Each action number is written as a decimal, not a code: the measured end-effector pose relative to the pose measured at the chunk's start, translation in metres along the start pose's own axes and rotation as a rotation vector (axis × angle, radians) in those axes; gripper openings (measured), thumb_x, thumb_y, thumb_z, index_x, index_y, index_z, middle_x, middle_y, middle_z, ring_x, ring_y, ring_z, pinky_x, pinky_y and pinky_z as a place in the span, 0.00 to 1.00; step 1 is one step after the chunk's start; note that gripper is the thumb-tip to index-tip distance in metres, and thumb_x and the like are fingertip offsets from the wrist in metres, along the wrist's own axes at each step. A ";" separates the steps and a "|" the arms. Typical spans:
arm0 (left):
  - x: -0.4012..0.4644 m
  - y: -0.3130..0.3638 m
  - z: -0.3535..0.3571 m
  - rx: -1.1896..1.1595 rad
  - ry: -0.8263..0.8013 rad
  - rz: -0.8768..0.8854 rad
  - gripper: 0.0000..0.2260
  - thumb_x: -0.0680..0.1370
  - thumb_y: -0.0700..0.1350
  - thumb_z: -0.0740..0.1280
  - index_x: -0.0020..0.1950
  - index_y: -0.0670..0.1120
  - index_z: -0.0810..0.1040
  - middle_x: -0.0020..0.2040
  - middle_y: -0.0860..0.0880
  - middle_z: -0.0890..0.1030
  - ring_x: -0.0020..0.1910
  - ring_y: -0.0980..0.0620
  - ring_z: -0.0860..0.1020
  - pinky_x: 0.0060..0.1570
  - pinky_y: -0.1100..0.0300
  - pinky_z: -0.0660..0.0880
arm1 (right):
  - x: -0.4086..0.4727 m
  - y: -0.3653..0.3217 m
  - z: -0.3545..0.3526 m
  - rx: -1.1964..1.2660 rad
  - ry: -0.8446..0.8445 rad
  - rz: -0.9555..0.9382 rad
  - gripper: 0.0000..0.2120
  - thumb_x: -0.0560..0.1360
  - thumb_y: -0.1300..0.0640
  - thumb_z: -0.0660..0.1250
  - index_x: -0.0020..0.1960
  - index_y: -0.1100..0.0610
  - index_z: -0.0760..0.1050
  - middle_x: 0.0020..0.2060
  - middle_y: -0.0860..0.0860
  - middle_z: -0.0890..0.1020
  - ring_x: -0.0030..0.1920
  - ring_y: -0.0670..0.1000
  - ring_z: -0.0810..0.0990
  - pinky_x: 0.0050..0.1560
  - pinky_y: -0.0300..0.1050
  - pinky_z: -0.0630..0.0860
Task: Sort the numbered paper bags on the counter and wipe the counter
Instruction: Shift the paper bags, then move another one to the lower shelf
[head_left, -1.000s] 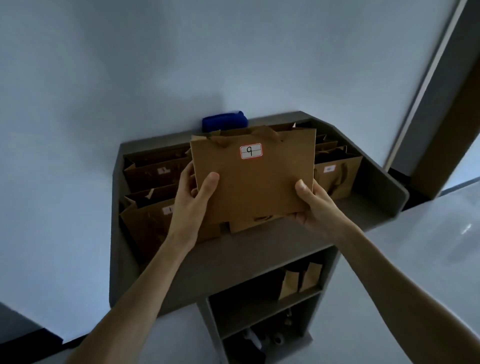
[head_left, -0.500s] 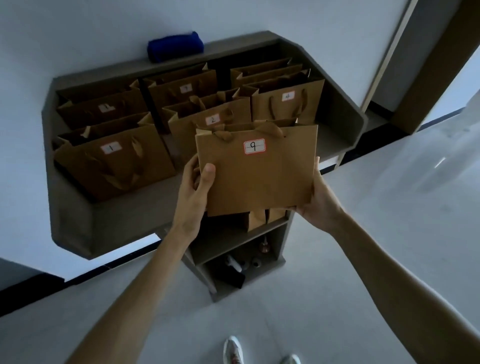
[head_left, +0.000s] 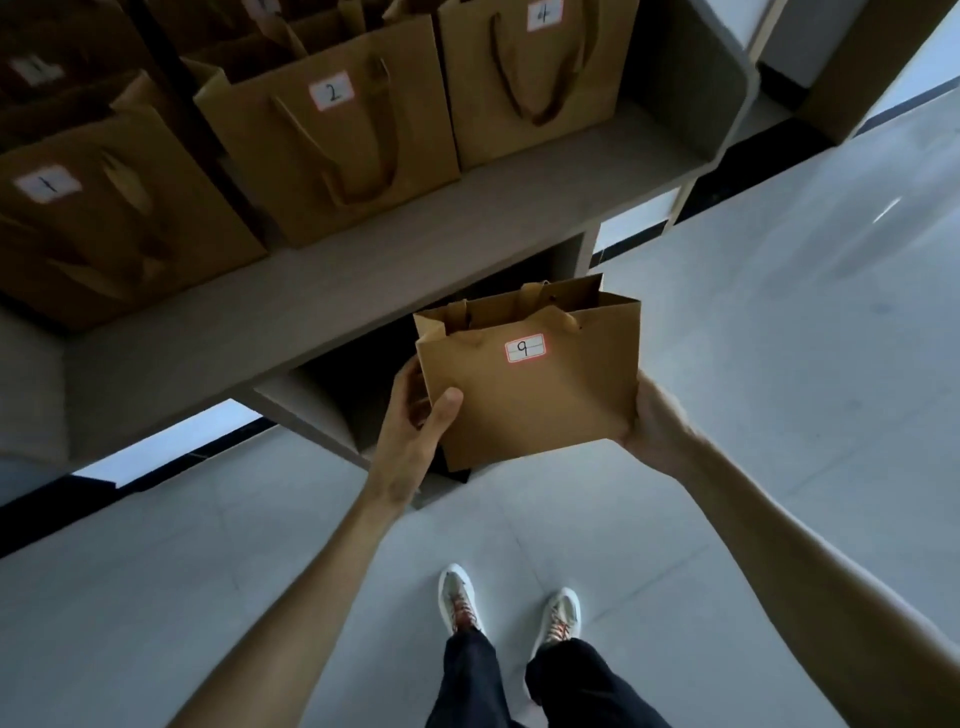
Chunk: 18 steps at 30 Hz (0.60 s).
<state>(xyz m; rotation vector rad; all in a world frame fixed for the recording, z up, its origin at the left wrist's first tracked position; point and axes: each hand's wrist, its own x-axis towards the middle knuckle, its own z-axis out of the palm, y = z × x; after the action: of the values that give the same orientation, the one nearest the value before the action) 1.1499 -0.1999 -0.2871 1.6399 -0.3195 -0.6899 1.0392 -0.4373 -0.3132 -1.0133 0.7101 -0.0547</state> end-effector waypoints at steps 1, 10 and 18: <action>0.001 -0.007 -0.001 -0.003 0.002 -0.022 0.42 0.64 0.71 0.70 0.74 0.61 0.60 0.66 0.57 0.74 0.60 0.56 0.78 0.52 0.57 0.80 | 0.004 0.008 -0.001 -0.011 -0.003 0.013 0.19 0.83 0.45 0.53 0.69 0.49 0.72 0.62 0.52 0.80 0.57 0.54 0.81 0.51 0.55 0.80; 0.029 -0.072 -0.032 -0.009 0.066 -0.162 0.39 0.64 0.73 0.67 0.70 0.57 0.68 0.60 0.57 0.80 0.55 0.57 0.81 0.45 0.62 0.79 | 0.039 0.072 0.014 -0.023 0.054 0.139 0.14 0.83 0.53 0.57 0.64 0.47 0.76 0.52 0.52 0.83 0.48 0.51 0.82 0.49 0.54 0.82; 0.070 -0.118 -0.076 0.023 0.087 -0.225 0.29 0.64 0.73 0.67 0.63 0.65 0.73 0.58 0.60 0.81 0.54 0.59 0.80 0.51 0.58 0.79 | 0.079 0.118 0.043 -0.015 0.039 0.172 0.20 0.83 0.63 0.53 0.63 0.42 0.74 0.53 0.48 0.81 0.51 0.51 0.78 0.48 0.49 0.77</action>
<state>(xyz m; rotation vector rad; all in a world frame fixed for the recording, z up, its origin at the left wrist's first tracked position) 1.2301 -0.1561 -0.4149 1.7383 -0.0808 -0.7823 1.0925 -0.3684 -0.4339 -0.9644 0.8326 0.0809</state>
